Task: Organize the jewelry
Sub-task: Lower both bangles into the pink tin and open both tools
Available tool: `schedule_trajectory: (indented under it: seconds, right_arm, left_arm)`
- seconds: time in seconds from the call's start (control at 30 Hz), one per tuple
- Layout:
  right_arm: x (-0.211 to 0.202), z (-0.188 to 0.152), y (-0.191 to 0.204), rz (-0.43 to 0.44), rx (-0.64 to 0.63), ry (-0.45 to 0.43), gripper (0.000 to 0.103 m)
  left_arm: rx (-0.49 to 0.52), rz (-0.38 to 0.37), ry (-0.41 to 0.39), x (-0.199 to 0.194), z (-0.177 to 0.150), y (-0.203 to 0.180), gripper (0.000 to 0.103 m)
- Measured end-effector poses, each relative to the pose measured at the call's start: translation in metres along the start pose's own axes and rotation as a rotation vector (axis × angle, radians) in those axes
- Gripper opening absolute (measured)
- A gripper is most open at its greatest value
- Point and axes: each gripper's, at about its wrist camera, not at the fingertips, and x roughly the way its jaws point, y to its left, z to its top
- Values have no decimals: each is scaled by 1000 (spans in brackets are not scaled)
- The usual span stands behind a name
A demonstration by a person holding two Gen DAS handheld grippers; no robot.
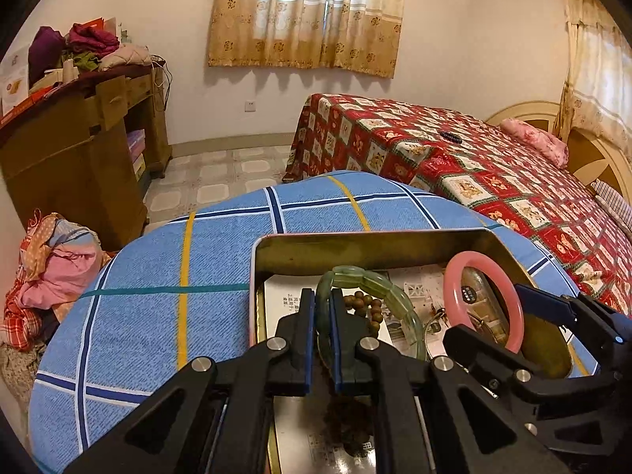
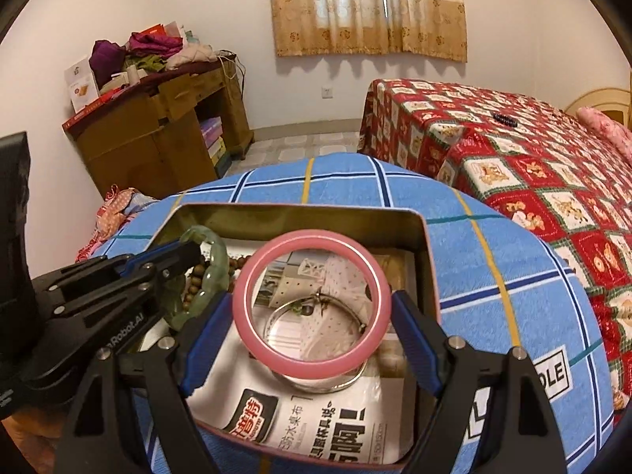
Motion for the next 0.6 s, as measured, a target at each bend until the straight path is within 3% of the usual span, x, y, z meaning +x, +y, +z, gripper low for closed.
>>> schedule_trajectory:
  seconds: [0.27,0.33,0.4,0.5,0.6]
  right_arm:
    - [-2,0,-4,20,6,-23,84]
    - [-3,0,-6,36,21,-28,84]
    - [-4,0,-9,57,38,-35,84]
    - [-11,0,-16,101,93,-64,88]
    - [-26,3,-26,117,146,-138,90]
  left_arm:
    - [6,-15,-7,4,2,-3,14]
    - [5,-9,-23,2,3,-2,29]
    - [-1,-31,-33,0,4,-1,35]
    - [9,-24,-58,-8,4,-3,55]
    - [3,-13,-122,-28,7,-1,61]
